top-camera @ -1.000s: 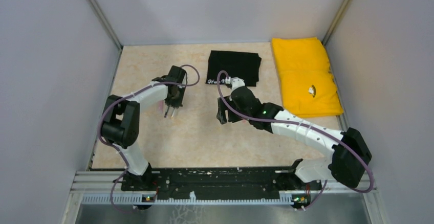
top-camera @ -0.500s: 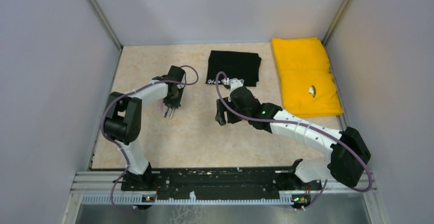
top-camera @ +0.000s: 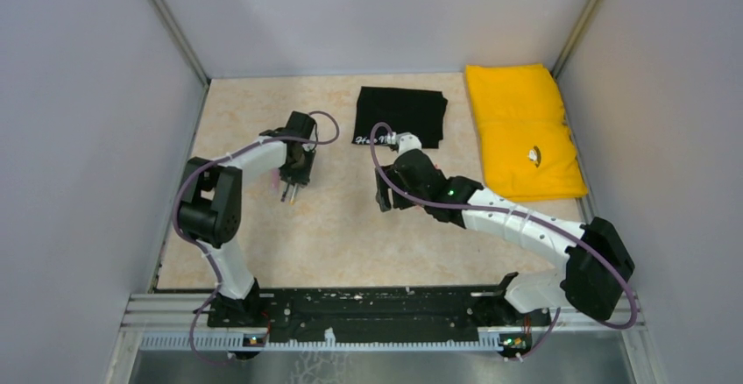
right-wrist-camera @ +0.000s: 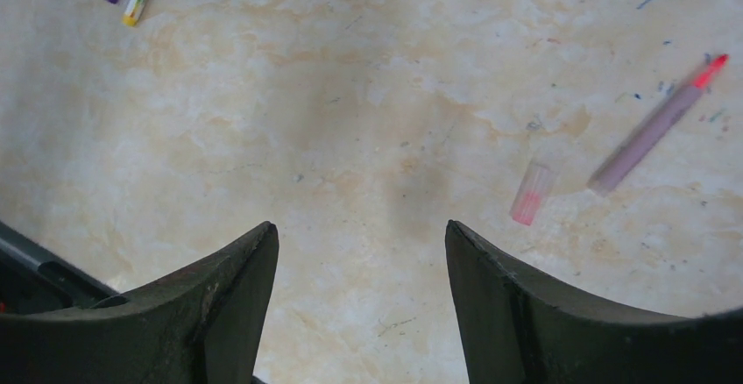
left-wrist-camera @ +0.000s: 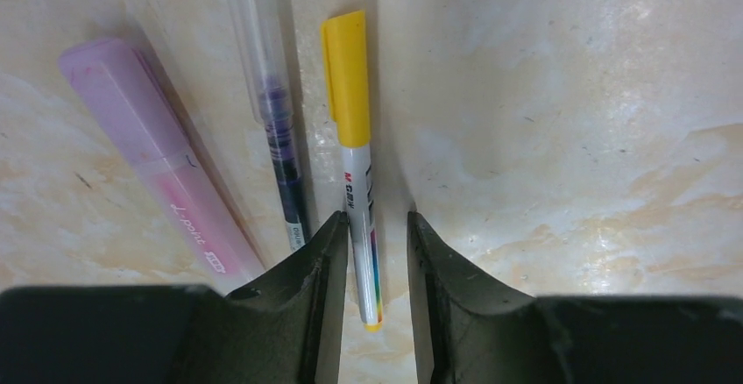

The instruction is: Insert the pens into the pen caps

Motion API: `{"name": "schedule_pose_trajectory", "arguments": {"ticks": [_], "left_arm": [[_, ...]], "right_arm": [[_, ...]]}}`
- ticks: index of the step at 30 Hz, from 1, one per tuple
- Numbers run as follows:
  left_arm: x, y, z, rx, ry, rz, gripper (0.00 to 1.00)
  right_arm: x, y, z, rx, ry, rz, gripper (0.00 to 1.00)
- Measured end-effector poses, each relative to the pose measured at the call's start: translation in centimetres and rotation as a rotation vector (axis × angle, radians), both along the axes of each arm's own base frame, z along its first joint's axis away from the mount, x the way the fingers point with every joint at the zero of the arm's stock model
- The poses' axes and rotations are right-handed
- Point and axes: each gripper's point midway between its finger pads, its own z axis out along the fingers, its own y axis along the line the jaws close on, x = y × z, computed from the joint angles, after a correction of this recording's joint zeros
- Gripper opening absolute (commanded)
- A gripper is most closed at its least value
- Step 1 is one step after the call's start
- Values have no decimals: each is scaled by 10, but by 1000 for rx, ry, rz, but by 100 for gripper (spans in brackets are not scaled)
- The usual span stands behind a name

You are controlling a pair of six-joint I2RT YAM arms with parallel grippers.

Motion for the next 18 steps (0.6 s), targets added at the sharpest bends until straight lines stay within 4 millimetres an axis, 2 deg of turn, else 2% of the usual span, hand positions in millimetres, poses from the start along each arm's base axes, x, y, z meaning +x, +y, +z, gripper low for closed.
{"name": "schedule_pose_trajectory", "arguments": {"ticks": [3,6,14,18], "left_arm": [[0,-5,3,-30,-7,-4,37],[3,-10,18,-72,-60,-4,39],[11,-15,94,-187,-353,9,47],[11,-15,119,-225,-457,6,46]], "right_arm": [[7,-15,-4,-54,-16,-55,69],[16,-35,-8,-108,-20,-127,69],[57,-104,-26,-184,26,-369,64],[71,-128,-55,-240,106,-444,61]]}}
